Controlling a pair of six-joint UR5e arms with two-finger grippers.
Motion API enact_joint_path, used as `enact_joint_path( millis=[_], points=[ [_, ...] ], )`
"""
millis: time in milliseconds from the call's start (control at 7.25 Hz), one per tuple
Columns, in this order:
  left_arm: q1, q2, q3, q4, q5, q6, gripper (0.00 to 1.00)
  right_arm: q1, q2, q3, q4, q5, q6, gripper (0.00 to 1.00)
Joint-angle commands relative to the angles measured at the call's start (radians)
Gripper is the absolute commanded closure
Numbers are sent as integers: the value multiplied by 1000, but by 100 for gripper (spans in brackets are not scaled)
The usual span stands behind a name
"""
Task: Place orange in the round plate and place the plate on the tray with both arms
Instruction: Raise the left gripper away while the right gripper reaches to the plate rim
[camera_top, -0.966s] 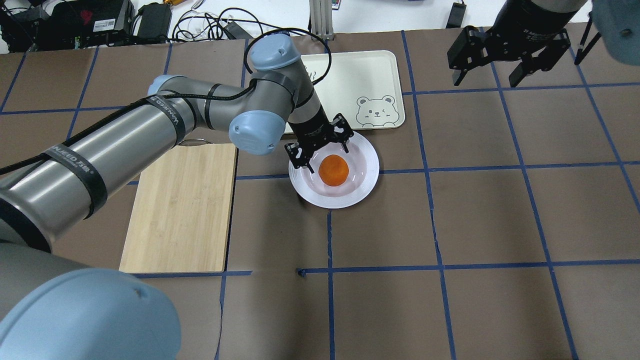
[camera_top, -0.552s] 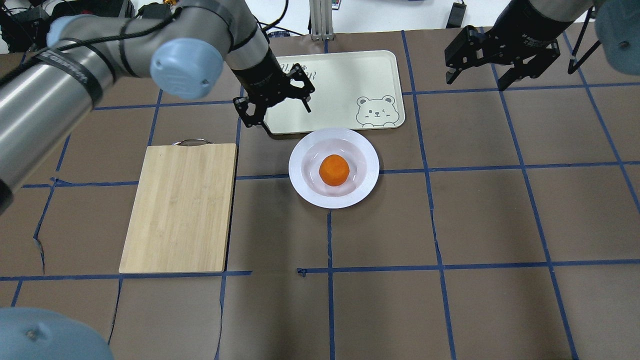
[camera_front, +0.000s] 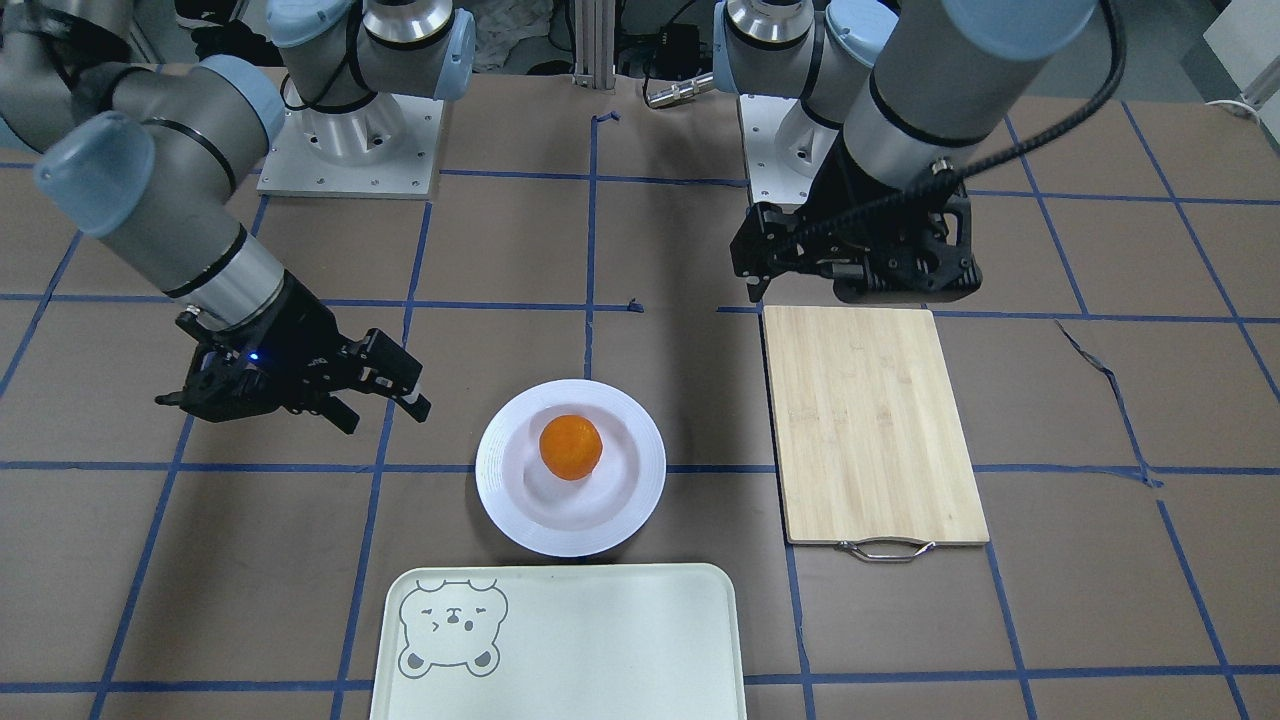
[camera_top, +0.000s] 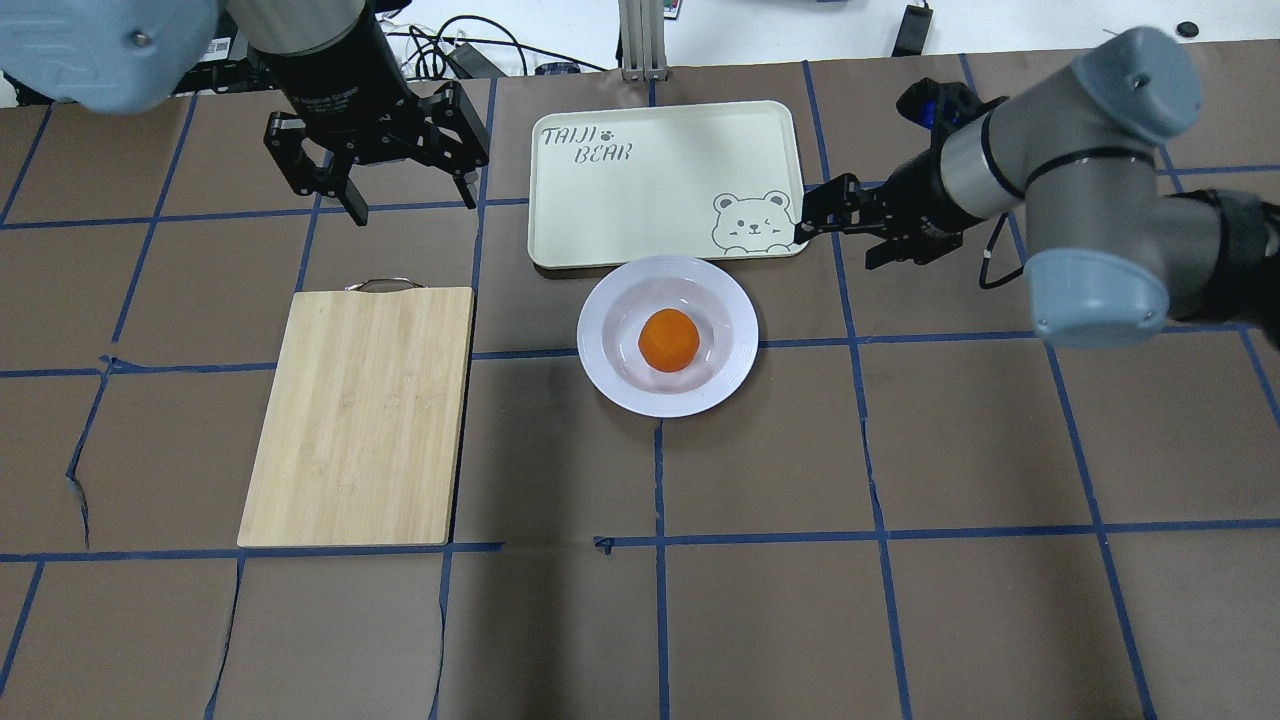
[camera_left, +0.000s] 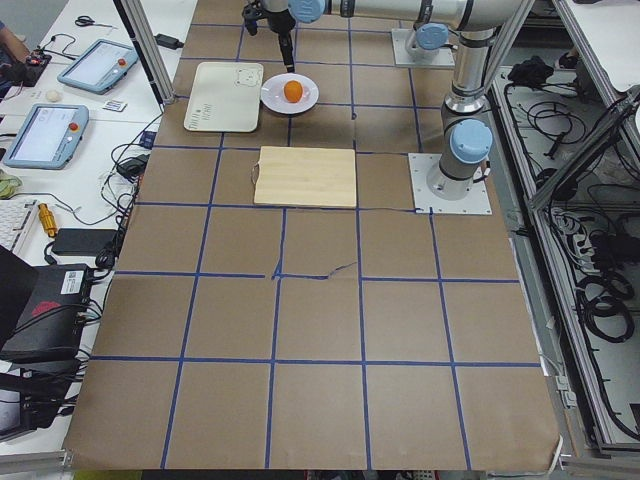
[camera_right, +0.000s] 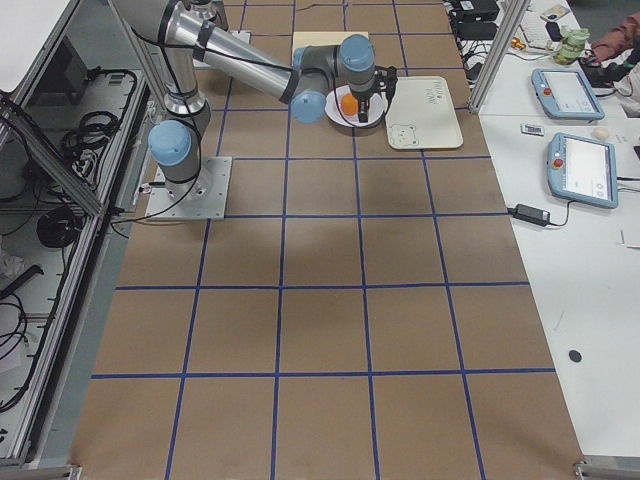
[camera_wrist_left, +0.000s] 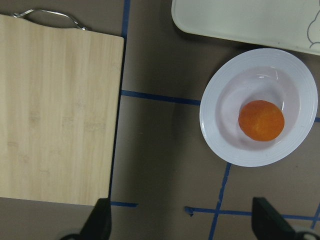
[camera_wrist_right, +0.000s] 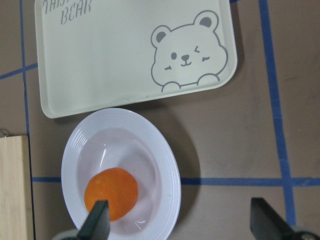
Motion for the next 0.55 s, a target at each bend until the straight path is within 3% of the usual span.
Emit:
enact_joint_path(
  millis=[0,414],
  points=[
    [7,43,-21,40,10,113,0,0,134,82,-207,156,31,0],
    [12,78,-103,141,13,113,0,12,223,137,-341,247,112,0]
  ],
)
